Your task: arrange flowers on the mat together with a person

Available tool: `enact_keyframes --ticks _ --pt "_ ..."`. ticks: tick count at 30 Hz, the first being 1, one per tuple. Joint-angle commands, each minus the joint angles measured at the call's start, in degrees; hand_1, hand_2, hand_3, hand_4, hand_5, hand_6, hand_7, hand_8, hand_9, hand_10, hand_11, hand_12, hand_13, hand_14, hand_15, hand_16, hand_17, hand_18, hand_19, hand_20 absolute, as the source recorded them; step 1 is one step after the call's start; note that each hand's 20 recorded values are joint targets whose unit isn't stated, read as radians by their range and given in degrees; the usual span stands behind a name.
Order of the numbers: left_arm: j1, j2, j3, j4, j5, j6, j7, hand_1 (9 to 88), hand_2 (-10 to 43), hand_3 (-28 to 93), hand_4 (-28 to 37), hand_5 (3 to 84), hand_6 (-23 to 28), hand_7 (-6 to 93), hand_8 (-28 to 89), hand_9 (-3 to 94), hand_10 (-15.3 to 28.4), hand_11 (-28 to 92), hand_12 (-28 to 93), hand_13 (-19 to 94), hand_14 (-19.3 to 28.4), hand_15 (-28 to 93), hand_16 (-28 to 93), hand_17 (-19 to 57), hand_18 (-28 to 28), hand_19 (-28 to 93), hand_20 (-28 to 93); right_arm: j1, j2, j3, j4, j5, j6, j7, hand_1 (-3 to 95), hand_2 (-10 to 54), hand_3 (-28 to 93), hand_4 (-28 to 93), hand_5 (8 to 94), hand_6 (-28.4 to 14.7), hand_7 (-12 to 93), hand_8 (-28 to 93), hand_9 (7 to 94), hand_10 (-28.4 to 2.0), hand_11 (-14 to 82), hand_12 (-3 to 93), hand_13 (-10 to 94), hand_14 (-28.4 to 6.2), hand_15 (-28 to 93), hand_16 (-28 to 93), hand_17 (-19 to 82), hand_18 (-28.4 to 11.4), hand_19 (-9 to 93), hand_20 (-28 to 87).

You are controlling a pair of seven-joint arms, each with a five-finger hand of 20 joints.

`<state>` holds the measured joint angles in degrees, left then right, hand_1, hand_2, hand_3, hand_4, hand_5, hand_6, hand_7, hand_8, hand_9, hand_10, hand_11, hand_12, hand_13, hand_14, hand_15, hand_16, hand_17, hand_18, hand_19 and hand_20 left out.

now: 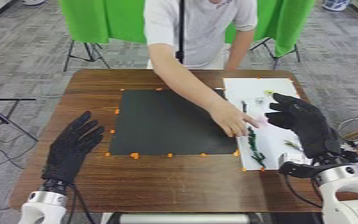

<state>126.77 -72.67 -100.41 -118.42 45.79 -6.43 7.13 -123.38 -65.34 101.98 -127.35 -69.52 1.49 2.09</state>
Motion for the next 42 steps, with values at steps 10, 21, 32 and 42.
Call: enact_keyframes --ticks 10,21,32,42 --pt "0.55 -0.58 0.95 0.45 0.06 -0.18 -0.18 27.0 1.7 71 -24.6 31.2 2.5 20.3 -10 26.6 12.1 22 18 25 14.4 30 1 -8.2 22.3 46 11 -0.31 -0.16 -0.13 -0.05 -0.53 0.7 0.22 12.6 10.9 86 -24 39.4 -5.1 20 -11 39.3 -15.8 16.6 21.9 36 -14.1 32 19 7 -23.2 48 25" --pt "0.26 -0.52 1.31 0.64 0.0 -0.2 -0.16 26.9 1.8 71 -24.7 31.4 2.6 20.6 -10 26.8 12.2 22 18 25 14.7 30 1 -8.0 22.1 45 10 -0.42 -0.32 -0.09 0.04 -0.69 0.55 0.33 12.5 10.9 86 -24 39.5 -5.1 20 -11 39.3 -15.8 16.6 21.9 36 -14.1 32 19 7 -23.2 48 25" --pt "0.17 -0.23 1.6 0.69 -0.25 -0.16 -0.02 26.9 1.8 71 -24.9 31.4 2.6 20.5 -10 26.9 12.2 23 18 25 14.6 30 0 -8.2 22.4 46 10 -0.25 -0.22 -0.23 0.19 -0.66 0.65 0.31 12.5 11.0 86 -24 39.4 -5.1 20 -11 39.3 -15.8 16.7 22.0 36 -14.2 32 19 7 -23.2 48 25" --pt "0.8 0.49 1.34 0.54 -0.39 0.12 0.13 26.8 1.8 71 -24.7 31.4 2.6 20.5 -10 26.9 12.2 23 18 25 14.5 30 0 -8.3 22.4 46 10 -0.23 -0.3 -0.09 0.2 -0.65 0.56 0.43 12.4 11.1 86 -24 39.4 -5.0 20 -11 39.3 -15.8 16.7 21.9 36 -14.1 32 19 7 -23.2 48 25"
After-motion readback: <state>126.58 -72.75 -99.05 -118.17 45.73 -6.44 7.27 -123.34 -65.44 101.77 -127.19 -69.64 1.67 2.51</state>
